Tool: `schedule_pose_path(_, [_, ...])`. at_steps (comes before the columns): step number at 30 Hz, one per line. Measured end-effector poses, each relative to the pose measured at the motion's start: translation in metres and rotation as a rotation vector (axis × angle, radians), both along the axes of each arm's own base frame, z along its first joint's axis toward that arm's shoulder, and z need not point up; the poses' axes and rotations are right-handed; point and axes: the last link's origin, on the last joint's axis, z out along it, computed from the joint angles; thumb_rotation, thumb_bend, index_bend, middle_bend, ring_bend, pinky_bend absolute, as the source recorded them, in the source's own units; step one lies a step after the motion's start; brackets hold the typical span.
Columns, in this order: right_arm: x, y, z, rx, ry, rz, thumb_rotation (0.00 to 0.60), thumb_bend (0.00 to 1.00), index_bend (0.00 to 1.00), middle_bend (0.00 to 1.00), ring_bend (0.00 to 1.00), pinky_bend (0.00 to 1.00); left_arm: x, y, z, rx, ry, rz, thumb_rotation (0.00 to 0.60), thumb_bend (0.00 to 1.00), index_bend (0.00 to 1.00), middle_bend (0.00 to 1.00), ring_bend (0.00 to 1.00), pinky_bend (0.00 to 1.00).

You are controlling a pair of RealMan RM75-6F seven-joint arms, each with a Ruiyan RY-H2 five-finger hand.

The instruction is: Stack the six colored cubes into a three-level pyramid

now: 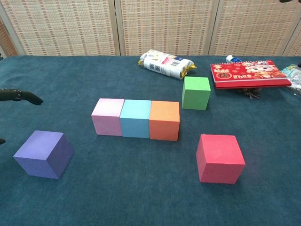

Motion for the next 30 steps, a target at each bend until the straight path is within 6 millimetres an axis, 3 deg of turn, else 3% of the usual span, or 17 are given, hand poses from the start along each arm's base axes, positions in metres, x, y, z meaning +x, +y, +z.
schedule_pose_path(7, [-0.026, 0.017, 0.008, -0.012, -0.044, -0.021, 0.6, 0.18, 0.0, 0.0, 0.0, 0.0, 0.002, -0.012, -0.024, -0.033, 0.005, 0.014, 0.6, 0.35, 0.05, 0.04, 0.01, 0.11])
schedule_pose_path(14, [-0.038, 0.025, 0.009, -0.019, -0.068, -0.031, 0.6, 0.18, 0.0, 0.0, 0.0, 0.0, 0.002, -0.011, -0.044, -0.042, 0.009, 0.028, 0.6, 0.35, 0.08, 0.06, 0.05, 0.15])
schedule_pose_path(18, [-0.039, 0.028, 0.009, -0.042, -0.081, -0.03, 0.6, 0.18, 0.0, 0.0, 0.0, 0.0, 0.003, -0.008, -0.052, -0.017, -0.003, 0.026, 0.6, 0.35, 0.19, 0.17, 0.16, 0.22])
schedule_pose_path(24, [-0.045, 0.033, 0.013, -0.063, -0.099, -0.039, 0.6, 0.18, 0.0, 0.0, 0.0, 0.0, 0.003, -0.003, -0.056, 0.032, -0.011, 0.007, 0.6, 0.34, 0.43, 0.44, 0.39, 0.44])
schedule_pose_path(27, [-0.048, 0.037, 0.015, -0.074, -0.107, -0.042, 0.6, 0.18, 0.0, 0.0, 0.0, 0.0, 0.008, -0.001, -0.051, 0.056, -0.048, -0.004, 0.6, 0.34, 0.46, 0.55, 0.47, 0.48])
schedule_pose_path(30, [-0.05, 0.041, 0.018, -0.089, -0.123, -0.044, 0.6, 0.18, 0.0, 0.0, 0.0, 0.0, 0.016, 0.004, -0.043, 0.066, -0.072, -0.025, 0.6, 0.34, 0.46, 0.56, 0.47, 0.5])
